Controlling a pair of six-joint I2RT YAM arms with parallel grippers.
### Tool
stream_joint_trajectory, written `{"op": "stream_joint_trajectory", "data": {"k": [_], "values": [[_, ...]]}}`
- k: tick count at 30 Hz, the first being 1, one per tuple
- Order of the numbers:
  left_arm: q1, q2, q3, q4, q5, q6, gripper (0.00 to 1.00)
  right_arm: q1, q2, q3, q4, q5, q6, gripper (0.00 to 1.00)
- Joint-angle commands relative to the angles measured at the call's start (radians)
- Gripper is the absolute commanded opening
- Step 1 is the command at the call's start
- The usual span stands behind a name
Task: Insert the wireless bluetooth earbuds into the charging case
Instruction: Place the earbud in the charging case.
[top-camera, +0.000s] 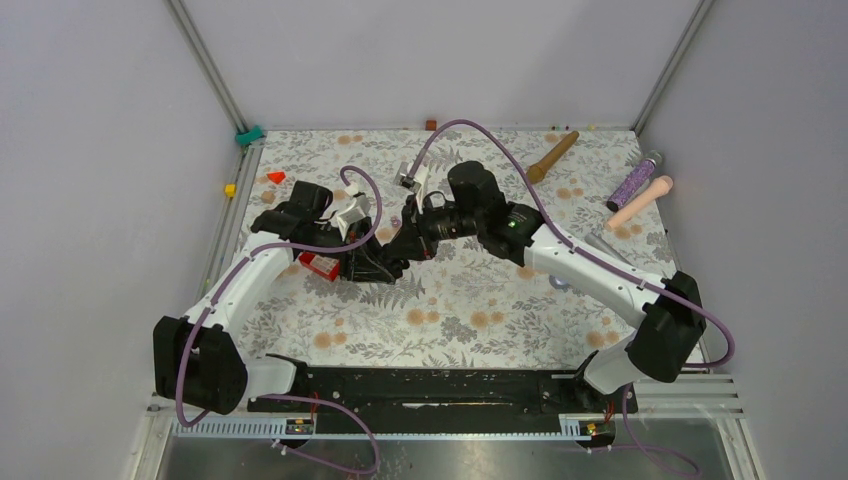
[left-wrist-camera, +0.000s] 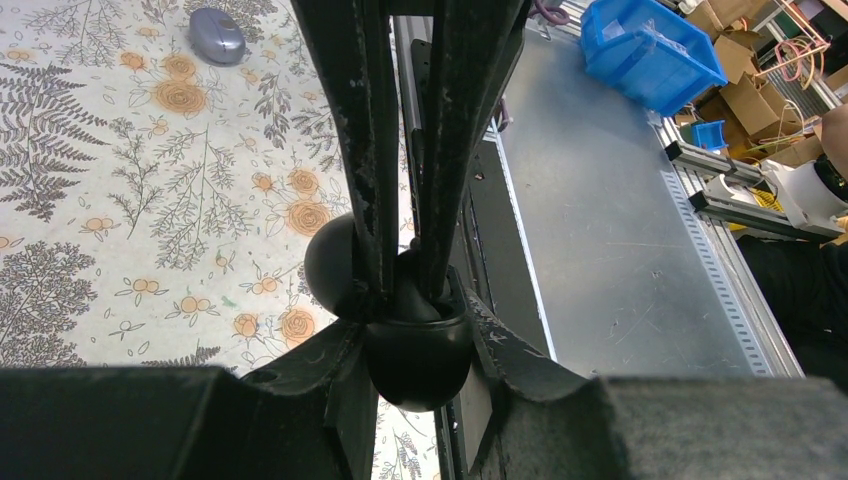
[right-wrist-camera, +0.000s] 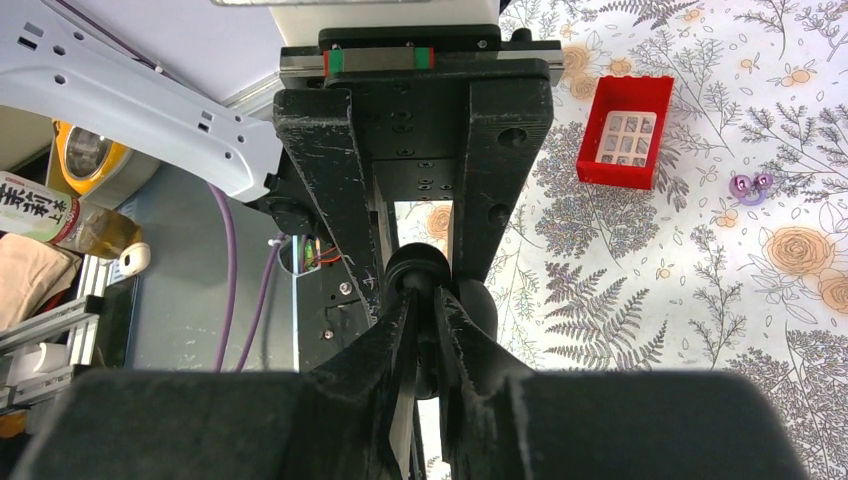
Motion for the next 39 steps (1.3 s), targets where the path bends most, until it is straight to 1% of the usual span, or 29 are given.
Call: {"op": "stream_joint_trajectory", "data": {"k": [1, 7, 11, 15, 19, 23, 27, 33, 36, 39], "values": [[-0.004, -0.004, 0.001, 0.025, 0.047, 0.025, 0.00, 0.009, 0.013, 0.051, -0.015, 0.018, -0.014, 0.20], [-0.004, -0.007, -0.001, 0.024, 0.045, 0.029, 0.00, 0.012, 0.008, 0.069, -0.039, 0.000, -0.016, 0.27], [-0.004, -0.006, -0.001, 0.025, 0.046, 0.028, 0.00, 0.012, -0.005, 0.082, -0.067, -0.006, -0.035, 0.36], [-0.004, -0.007, 0.000, 0.024, 0.045, 0.029, 0.00, 0.012, -0.019, 0.088, -0.086, 0.002, -0.054, 0.42], [-0.004, -0.009, -0.001, 0.025, 0.046, 0.029, 0.00, 0.012, -0.034, 0.091, -0.106, 0.026, -0.082, 0.45], [-0.004, -0.010, -0.002, 0.024, 0.043, 0.028, 0.00, 0.010, -0.049, 0.101, -0.129, 0.035, -0.096, 0.41], [-0.004, -0.012, -0.002, 0.025, 0.043, 0.030, 0.00, 0.007, -0.067, 0.098, -0.133, 0.043, -0.100, 0.33], [-0.004, -0.015, -0.001, 0.025, 0.043, 0.029, 0.00, -0.002, -0.070, 0.096, -0.132, 0.049, -0.090, 0.23], [-0.004, -0.018, -0.002, 0.024, 0.042, 0.028, 0.00, -0.005, -0.073, 0.090, -0.131, 0.055, -0.096, 0.20], [-0.004, -0.020, -0.003, 0.025, 0.044, 0.028, 0.00, -0.009, -0.078, 0.078, -0.130, 0.096, -0.110, 0.18]]}}
